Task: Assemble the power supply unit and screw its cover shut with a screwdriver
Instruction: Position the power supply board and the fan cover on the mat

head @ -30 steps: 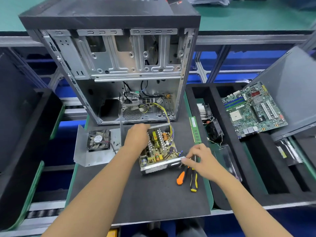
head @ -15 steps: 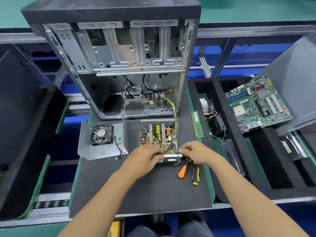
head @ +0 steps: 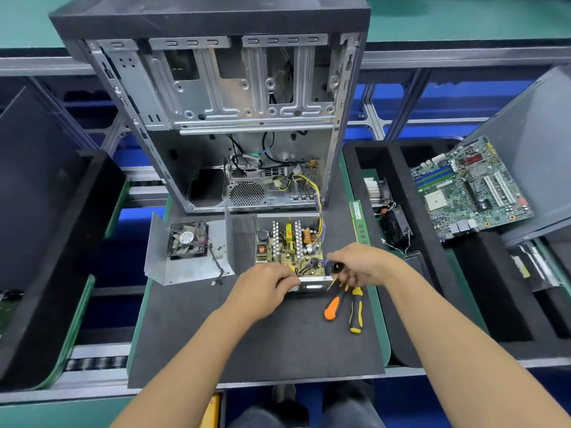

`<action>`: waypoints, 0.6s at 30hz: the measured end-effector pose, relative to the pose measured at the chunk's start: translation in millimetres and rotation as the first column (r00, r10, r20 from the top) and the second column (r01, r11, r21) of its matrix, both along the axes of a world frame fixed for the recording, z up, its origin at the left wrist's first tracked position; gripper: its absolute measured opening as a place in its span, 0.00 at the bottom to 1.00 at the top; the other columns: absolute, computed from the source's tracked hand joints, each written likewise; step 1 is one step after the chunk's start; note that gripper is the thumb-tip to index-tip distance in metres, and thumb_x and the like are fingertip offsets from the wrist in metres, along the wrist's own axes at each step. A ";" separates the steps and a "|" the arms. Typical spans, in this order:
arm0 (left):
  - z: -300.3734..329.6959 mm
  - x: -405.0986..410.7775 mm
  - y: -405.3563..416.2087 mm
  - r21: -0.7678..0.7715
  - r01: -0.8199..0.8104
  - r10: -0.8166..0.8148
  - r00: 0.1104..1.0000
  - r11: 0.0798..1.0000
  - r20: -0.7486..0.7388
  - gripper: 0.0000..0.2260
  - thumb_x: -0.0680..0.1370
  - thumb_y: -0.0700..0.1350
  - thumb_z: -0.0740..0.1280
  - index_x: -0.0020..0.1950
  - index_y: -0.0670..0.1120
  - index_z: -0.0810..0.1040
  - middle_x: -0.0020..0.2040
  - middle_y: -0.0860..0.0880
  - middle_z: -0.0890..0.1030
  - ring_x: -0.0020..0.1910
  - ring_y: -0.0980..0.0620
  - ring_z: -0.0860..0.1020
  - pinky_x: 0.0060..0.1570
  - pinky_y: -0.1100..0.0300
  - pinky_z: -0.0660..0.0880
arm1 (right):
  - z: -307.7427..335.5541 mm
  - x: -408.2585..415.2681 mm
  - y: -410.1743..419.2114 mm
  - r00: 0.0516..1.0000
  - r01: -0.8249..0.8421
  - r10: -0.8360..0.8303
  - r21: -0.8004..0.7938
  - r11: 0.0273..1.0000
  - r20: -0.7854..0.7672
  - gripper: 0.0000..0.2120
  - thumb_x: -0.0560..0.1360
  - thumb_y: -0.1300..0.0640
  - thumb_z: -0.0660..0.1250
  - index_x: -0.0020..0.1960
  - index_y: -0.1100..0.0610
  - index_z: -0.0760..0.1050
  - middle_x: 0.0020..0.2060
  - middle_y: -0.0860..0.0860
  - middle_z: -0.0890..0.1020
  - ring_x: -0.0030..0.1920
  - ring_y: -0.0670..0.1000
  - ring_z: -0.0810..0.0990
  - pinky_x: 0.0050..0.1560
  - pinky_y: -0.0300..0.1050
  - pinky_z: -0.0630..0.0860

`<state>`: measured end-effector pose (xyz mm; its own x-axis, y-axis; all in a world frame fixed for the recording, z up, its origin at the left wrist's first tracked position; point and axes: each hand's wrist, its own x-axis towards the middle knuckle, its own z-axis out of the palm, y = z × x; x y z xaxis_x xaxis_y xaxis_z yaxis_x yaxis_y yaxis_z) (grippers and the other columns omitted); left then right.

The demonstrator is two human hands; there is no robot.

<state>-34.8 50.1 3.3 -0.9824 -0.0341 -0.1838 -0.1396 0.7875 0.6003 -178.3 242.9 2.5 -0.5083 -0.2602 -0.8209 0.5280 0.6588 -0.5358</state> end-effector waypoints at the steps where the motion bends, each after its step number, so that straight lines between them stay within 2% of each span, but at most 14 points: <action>1: -0.3 -0.4 0.3 -0.002 0.000 0.000 1.000 1.000 0.002 0.10 0.83 0.52 0.63 0.52 0.51 0.83 0.47 0.56 0.82 0.48 0.53 0.76 0.43 0.58 0.68 | 0.9 -3.2 0.8 0.995 0.084 -0.083 -0.017 0.996 0.051 0.09 0.81 0.52 0.61 0.52 0.58 0.71 0.32 0.54 0.79 0.23 0.46 0.67 0.23 0.36 0.61; 3: -0.7 -0.9 0.7 -0.004 0.003 -0.003 1.000 1.000 0.006 0.10 0.83 0.52 0.63 0.52 0.52 0.83 0.48 0.56 0.82 0.49 0.53 0.76 0.43 0.58 0.69 | 1.2 -9.5 1.7 0.978 0.170 -0.164 -0.030 0.985 0.131 0.10 0.81 0.51 0.62 0.57 0.57 0.69 0.37 0.55 0.77 0.23 0.44 0.66 0.23 0.35 0.61; 5: -0.3 -1.3 0.4 -0.003 0.009 -0.009 1.000 1.000 0.012 0.10 0.83 0.53 0.63 0.52 0.52 0.83 0.48 0.56 0.82 0.49 0.53 0.76 0.44 0.58 0.69 | 2.9 -10.6 0.3 0.961 0.191 -0.178 -0.042 0.981 0.210 0.13 0.81 0.51 0.64 0.61 0.56 0.67 0.40 0.56 0.77 0.23 0.44 0.67 0.23 0.34 0.63; 7: -0.7 -1.5 0.4 0.002 0.008 -0.008 1.000 1.000 0.010 0.10 0.83 0.53 0.63 0.52 0.52 0.83 0.48 0.56 0.82 0.48 0.53 0.76 0.44 0.57 0.71 | 4.0 -9.7 -1.3 0.944 0.229 -0.197 -0.095 0.969 0.265 0.17 0.80 0.51 0.67 0.63 0.58 0.67 0.44 0.58 0.79 0.25 0.45 0.73 0.24 0.34 0.68; 9: -1.2 -1.2 0.9 -0.004 0.005 -0.005 1.000 1.000 0.000 0.10 0.83 0.53 0.64 0.51 0.52 0.83 0.46 0.57 0.81 0.46 0.54 0.74 0.44 0.57 0.71 | 4.0 -5.7 -4.7 0.945 0.235 -0.179 -0.184 0.954 0.274 0.20 0.78 0.49 0.69 0.63 0.60 0.68 0.54 0.62 0.80 0.32 0.48 0.81 0.30 0.37 0.74; 11: -1.4 -0.9 1.1 0.003 0.004 -0.004 1.000 1.000 -0.008 0.09 0.82 0.52 0.64 0.50 0.51 0.83 0.44 0.58 0.79 0.45 0.55 0.73 0.45 0.57 0.72 | 1.3 1.4 -8.7 0.974 0.153 -0.110 -0.217 0.964 0.197 0.18 0.78 0.48 0.69 0.60 0.59 0.72 0.58 0.59 0.80 0.42 0.50 0.84 0.36 0.41 0.75; 12: -1.4 -1.1 0.9 0.011 0.006 -0.006 1.000 1.000 -0.009 0.09 0.82 0.52 0.64 0.50 0.51 0.83 0.43 0.58 0.79 0.45 0.54 0.74 0.45 0.56 0.73 | -0.7 6.3 -10.6 0.995 0.046 -0.031 -0.169 0.985 0.092 0.16 0.78 0.46 0.69 0.56 0.58 0.75 0.56 0.56 0.81 0.45 0.51 0.82 0.40 0.43 0.74; 14: -0.6 -1.8 0.1 0.022 0.011 -0.011 1.000 1.000 -0.006 0.09 0.82 0.51 0.65 0.50 0.52 0.84 0.45 0.56 0.82 0.46 0.52 0.77 0.48 0.55 0.74 | -4.1 15.9 -12.4 0.962 -0.214 0.223 0.072 0.974 -0.161 0.17 0.76 0.39 0.68 0.49 0.54 0.79 0.50 0.55 0.82 0.48 0.54 0.81 0.45 0.46 0.74; 15: 0.0 -2.2 -0.2 0.021 0.013 -0.013 1.000 1.000 -0.004 0.08 0.82 0.51 0.65 0.51 0.52 0.84 0.46 0.55 0.82 0.47 0.52 0.77 0.48 0.54 0.75 | -6.1 18.3 -12.4 0.920 -0.275 0.310 0.169 0.947 -0.240 0.19 0.75 0.38 0.68 0.47 0.54 0.80 0.49 0.55 0.83 0.51 0.55 0.81 0.46 0.47 0.74; 16: 0.4 -2.3 -0.3 0.019 0.015 -0.015 1.000 1.000 -0.002 0.08 0.82 0.51 0.65 0.51 0.52 0.84 0.46 0.55 0.83 0.47 0.52 0.78 0.49 0.54 0.74 | -7.7 18.7 -12.2 0.908 -0.271 0.317 0.192 0.943 -0.275 0.19 0.74 0.37 0.70 0.45 0.54 0.80 0.46 0.53 0.83 0.52 0.56 0.81 0.45 0.46 0.73; 18: 0.7 -2.4 -0.3 0.012 0.022 -0.022 1.000 1.000 0.006 0.08 0.82 0.51 0.65 0.52 0.52 0.84 0.47 0.55 0.83 0.49 0.51 0.78 0.49 0.54 0.74 | -6.8 16.8 -10.2 0.930 -0.222 0.254 0.146 0.964 -0.264 0.19 0.71 0.39 0.74 0.41 0.55 0.79 0.38 0.50 0.80 0.40 0.52 0.79 0.38 0.43 0.70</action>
